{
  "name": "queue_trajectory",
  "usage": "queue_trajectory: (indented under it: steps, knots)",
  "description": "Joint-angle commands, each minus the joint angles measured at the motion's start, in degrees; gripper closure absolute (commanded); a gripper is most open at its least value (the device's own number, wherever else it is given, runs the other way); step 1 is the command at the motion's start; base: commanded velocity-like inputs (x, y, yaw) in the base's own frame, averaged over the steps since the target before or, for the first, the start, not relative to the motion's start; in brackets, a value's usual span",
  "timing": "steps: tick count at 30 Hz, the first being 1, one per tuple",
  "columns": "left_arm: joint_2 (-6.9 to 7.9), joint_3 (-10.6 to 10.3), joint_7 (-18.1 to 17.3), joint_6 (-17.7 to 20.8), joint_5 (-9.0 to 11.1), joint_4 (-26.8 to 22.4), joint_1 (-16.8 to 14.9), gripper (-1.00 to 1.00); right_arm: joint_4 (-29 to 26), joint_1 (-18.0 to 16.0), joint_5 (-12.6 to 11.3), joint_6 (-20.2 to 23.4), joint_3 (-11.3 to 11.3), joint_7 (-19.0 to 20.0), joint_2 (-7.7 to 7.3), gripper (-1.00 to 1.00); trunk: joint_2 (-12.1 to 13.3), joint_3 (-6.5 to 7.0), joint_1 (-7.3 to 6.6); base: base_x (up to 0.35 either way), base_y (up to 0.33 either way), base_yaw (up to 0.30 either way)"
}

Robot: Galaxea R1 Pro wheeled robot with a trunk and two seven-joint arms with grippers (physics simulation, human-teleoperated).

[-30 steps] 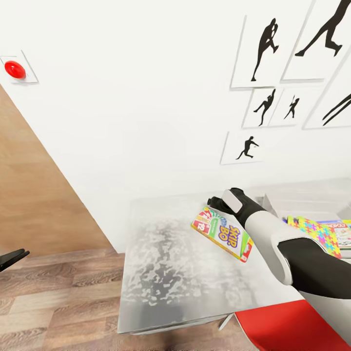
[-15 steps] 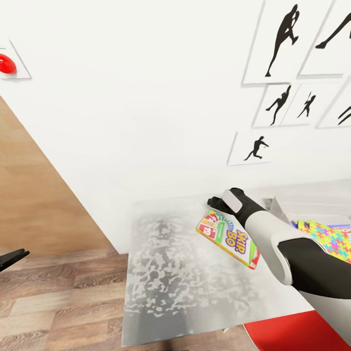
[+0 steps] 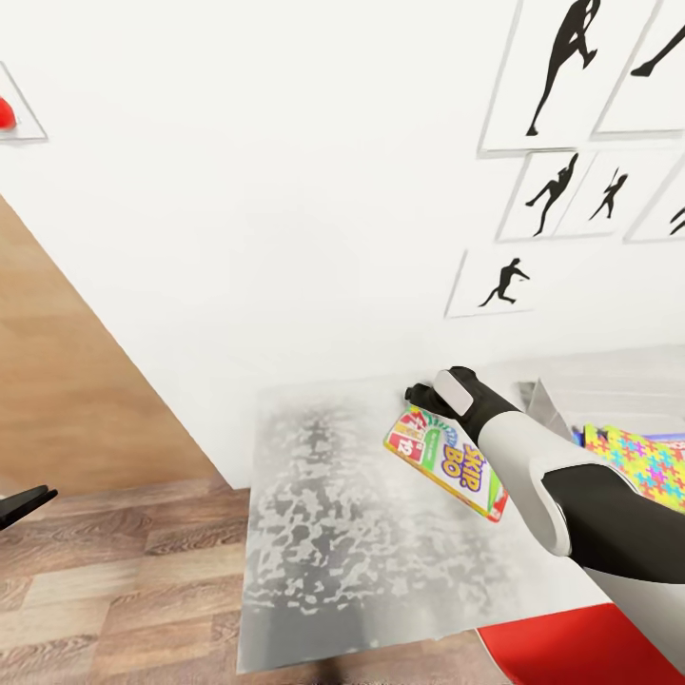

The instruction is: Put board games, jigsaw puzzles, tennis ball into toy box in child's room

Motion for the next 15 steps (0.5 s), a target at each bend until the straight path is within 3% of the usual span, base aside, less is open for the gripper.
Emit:
queue_trajectory:
  steps: [1,15]
  knots:
    - [0.01,0.02,-0.27,0.61,-0.09,-0.02,-0.04,-1.00,-0.09,-0.04,-0.59,0.19,0.47,-0.44,-0.03,-1.00,-0.11,-0.19,0.03,0.000,0.000,0.000]
    - [0.01,0.02,-0.27,0.61,-0.09,-0.04,-0.04,-1.00,-0.09,-0.11,-0.58,0.19,0.40,-0.44,-0.16,-1.00,-0.11,-1.49,0.03,0.000,0.000,0.000]
